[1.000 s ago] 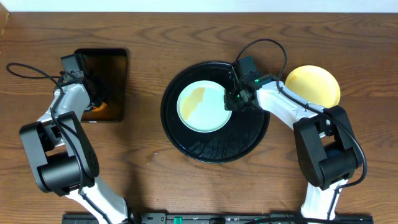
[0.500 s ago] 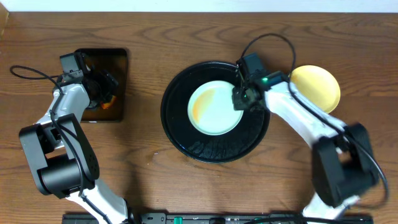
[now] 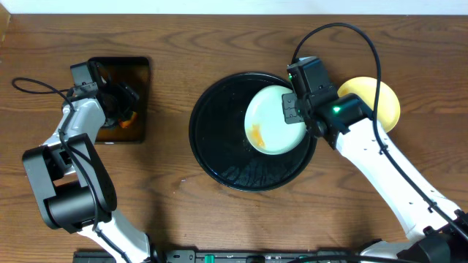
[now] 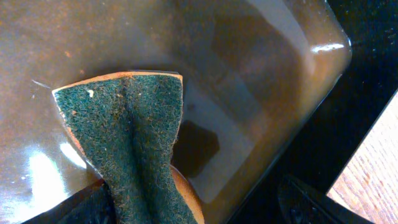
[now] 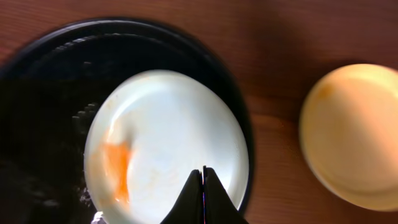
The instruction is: Clean dirty plates on tray and stack at the side
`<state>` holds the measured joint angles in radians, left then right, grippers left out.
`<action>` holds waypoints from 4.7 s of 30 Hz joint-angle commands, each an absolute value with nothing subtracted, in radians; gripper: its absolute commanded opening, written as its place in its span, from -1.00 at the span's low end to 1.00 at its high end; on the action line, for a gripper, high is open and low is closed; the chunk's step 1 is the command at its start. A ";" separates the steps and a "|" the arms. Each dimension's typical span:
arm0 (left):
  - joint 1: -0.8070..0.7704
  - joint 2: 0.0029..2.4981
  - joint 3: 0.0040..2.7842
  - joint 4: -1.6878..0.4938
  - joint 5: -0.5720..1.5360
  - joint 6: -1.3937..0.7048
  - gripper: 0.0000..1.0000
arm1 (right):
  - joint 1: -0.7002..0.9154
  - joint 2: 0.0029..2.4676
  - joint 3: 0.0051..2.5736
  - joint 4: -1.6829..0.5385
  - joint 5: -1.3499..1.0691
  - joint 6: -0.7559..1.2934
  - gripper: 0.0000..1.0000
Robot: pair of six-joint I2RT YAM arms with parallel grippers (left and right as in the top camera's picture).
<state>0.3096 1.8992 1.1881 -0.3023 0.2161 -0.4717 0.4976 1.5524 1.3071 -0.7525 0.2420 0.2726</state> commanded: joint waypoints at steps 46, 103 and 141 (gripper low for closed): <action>0.309 1.876 1.197 -0.301 0.232 -0.473 0.63 | 0.276 1.969 1.377 -0.780 -0.004 0.141 -0.23; 0.309 1.876 1.197 -0.301 0.232 -0.473 0.63 | 0.473 1.888 1.559 -0.849 0.312 0.091 -0.97; 0.309 1.876 1.197 -0.301 0.232 -0.473 0.63 | 0.870 1.877 1.755 -0.878 0.999 -0.257 -0.98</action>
<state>0.3096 1.8992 1.1881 -0.3027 0.2268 -0.4717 0.8528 1.8950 1.7290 -0.8848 0.9485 -0.1371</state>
